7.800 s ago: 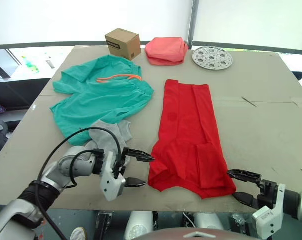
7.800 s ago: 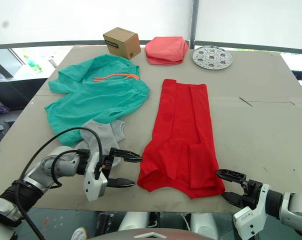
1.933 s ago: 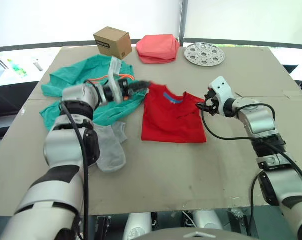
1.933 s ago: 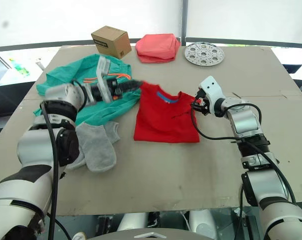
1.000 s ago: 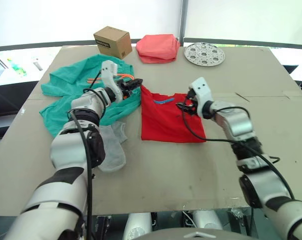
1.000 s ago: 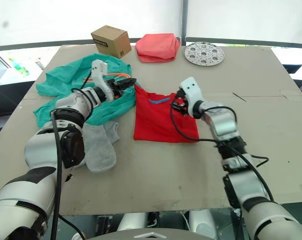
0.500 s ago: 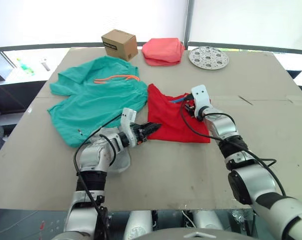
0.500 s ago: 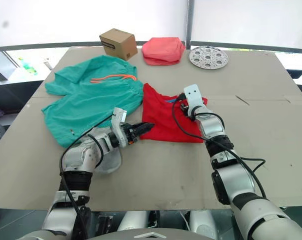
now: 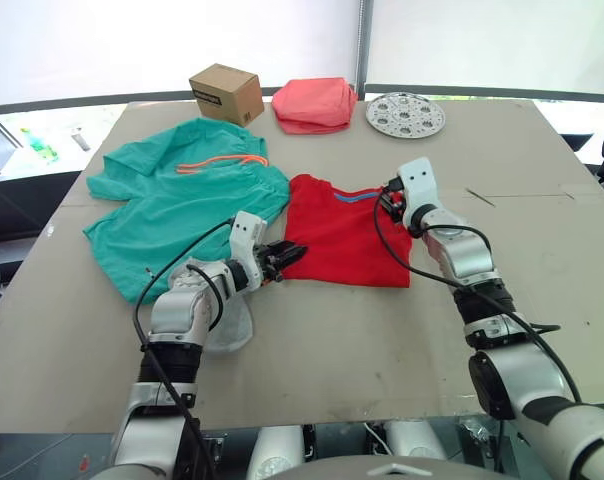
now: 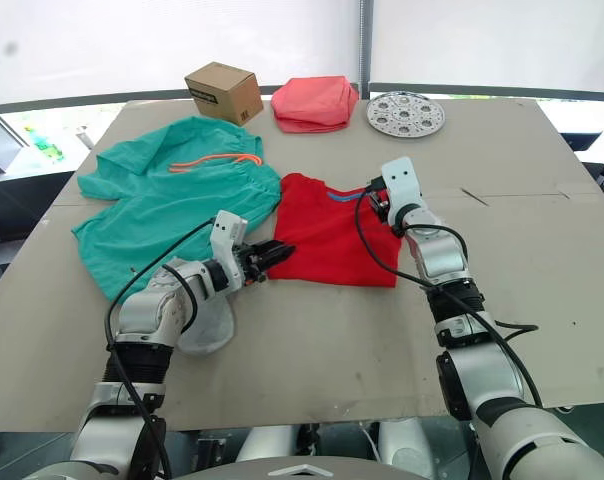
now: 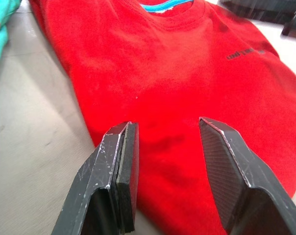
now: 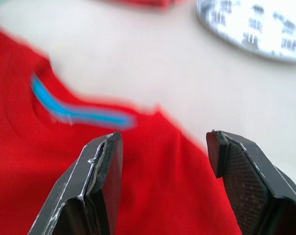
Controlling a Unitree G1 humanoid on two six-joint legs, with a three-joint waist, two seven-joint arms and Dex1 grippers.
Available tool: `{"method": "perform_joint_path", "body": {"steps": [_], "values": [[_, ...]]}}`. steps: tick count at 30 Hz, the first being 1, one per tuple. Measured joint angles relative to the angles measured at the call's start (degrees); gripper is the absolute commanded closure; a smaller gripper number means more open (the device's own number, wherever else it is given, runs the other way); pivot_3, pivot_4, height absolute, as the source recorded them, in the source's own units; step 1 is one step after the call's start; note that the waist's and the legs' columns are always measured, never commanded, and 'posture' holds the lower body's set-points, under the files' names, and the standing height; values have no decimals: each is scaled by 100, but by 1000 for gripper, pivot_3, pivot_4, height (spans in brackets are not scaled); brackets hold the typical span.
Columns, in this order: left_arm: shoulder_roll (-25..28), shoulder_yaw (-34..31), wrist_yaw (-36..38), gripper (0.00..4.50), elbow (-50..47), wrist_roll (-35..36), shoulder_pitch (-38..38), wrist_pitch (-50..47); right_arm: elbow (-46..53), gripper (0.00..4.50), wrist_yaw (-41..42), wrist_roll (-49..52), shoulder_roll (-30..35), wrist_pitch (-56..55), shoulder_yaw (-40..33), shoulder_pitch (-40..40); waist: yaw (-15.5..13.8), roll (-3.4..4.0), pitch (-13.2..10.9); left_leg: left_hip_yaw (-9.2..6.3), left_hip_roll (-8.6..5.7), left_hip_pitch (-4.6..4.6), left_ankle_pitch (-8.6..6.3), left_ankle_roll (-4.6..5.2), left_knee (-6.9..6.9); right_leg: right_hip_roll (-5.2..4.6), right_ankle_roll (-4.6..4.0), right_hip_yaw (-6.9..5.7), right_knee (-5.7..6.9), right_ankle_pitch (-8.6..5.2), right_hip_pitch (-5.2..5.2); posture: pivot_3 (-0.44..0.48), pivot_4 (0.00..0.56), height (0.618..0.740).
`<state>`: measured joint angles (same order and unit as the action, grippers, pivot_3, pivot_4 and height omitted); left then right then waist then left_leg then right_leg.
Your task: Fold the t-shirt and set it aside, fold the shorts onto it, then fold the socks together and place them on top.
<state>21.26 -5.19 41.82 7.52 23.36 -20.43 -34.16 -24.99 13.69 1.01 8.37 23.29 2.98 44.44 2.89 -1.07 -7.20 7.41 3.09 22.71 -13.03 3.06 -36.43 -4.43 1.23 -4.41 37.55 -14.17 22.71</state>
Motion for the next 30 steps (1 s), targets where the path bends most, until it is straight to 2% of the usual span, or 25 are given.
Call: {"method": "perform_joint_path", "body": {"steps": [1, 2, 4, 6, 8, 9, 12, 14, 20, 25, 30], "values": [[-33, -18, 33, 2226, -77, 59, 91, 37, 71, 1081, 62, 96, -15, 41, -71, -27, -8, 0, 0, 0, 0, 3, 0, 0, 0, -1, 0, -1, -4, 0, 0, 0, 150, 740], [-92, -55, 85, 2226, -244, 183, 263, 65, 254, 630, 139, 292, -32, 169, -212, -120, -36, 0, -2, -2, 1, 11, 0, 0, 1, -2, 0, -6, -13, 0, 0, 0, 150, 740], [-84, -104, 197, 1697, -483, 346, 472, 85, 581, 0, 260, 511, 7, 415, -367, -314, -73, 0, -6, -7, 1, 23, 0, 1, 1, -5, 0, -17, -23, 0, 2, 0, 150, 740], [52, -167, 439, 1093, -1005, 557, 765, 203, 1414, 0, 420, 858, 117, 949, -507, -801, -103, 3, -8, -16, 1, 30, -1, 1, 3, -9, -1, -25, -44, 1, -1, 0, 150, 740], [159, -288, 488, 154, -1509, 798, 873, 162, 2274, 0, 450, 1105, 239, 1556, -639, -1273, -120, 7, -10, -23, 0, 42, -2, 2, 5, -13, -2, -32, -57, 1, 1, 0, 150, 740], [308, -408, 509, 22, -1828, 938, 942, 100, 2780, 0, 451, 1270, 272, 1906, -722, -1570, -107, 7, -10, -27, 0, 39, -4, 1, 6, -14, -3, -32, -62, 1, -2, 0, 150, 740], [667, -573, 607, 22, -2388, 1237, 1138, -95, 3492, 0, 350, 1514, 255, 2538, -805, -1952, -44, 19, -17, -26, 1, 33, -17, 18, 14, -13, -8, -27, -66, 1, 1, 0, 150, 740], [1098, -692, 807, 22, -2861, 1598, 1576, -373, 3934, 0, 197, 1618, 131, 2926, -802, -2259, -16, 19, -17, -26, 4, 28, -20, 19, 24, -8, -12, -25, -67, -2, 2, 0, 150, 740], [1954, -1419, 1143, 22, -3563, 2312, 2455, -802, 3954, 0, -462, 1414, -120, 3299, -651, -2516, -74, 45, -36, -31, -1, 34, -32, 0, 22, -11, -34, -33, -79, -15, 8, 0, 150, 740], [2102, -1543, 1420, 22, -3568, 2352, 2802, -674, 3721, 0, -757, 1147, -202, 3308, -391, -2375, -71, 39, -32, -32, -2, 33, -33, -1, 22, -11, -35, -34, -81, -16, 9, 0, 150, 740], [2080, -1330, 1427, 22, -3618, 2358, 2742, -628, 3134, 0, -315, 1194, -296, 3126, -300, -2076, -8, 3, -16, -30, 6, 17, -34, 0, 22, -10, -52, -37, -84, -5, 8, 0, 150, 740]]}}
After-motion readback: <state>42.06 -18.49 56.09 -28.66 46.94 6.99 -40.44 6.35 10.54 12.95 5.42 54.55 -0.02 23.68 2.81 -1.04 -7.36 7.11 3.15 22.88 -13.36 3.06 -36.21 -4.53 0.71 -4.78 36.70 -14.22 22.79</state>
